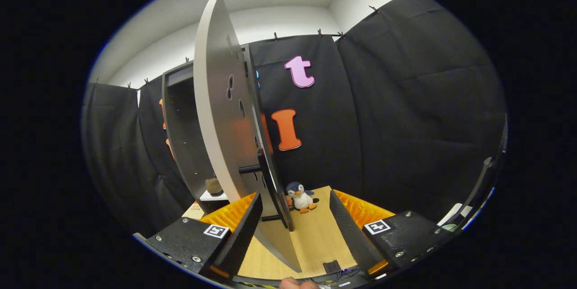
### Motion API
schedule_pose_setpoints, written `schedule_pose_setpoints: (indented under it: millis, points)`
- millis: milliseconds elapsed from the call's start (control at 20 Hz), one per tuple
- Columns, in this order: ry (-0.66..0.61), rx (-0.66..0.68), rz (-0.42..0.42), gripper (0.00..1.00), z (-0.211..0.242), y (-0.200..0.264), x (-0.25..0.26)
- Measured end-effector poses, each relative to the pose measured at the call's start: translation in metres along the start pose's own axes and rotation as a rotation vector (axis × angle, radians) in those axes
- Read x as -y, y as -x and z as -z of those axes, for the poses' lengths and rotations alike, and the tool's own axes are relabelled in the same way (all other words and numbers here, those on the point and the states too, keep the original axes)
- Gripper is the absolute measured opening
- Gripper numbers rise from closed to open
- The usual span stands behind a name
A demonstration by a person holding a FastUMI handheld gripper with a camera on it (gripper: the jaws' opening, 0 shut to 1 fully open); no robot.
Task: Open the shoe cabinet door, grab the shoes and put them into the shoe cabinet, then close the shoe cabinet door.
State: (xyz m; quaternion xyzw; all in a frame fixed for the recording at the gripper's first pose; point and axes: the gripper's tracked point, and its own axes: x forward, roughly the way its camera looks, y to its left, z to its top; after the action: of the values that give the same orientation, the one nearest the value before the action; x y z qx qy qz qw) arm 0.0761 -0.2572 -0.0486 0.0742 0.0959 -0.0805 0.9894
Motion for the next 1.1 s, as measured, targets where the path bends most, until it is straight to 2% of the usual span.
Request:
schedule_pose_setpoints:
  millis: [350,650,1100]
  points:
    - [0.066,0.004,0.007,0.89,0.002,0.001,-0.032]
    - [0.061,-0.047,-0.070,0.88,0.016,0.002,-0.105]
    - [0.090,-0.103,-0.171,0.89,0.041,-0.039,-0.223]
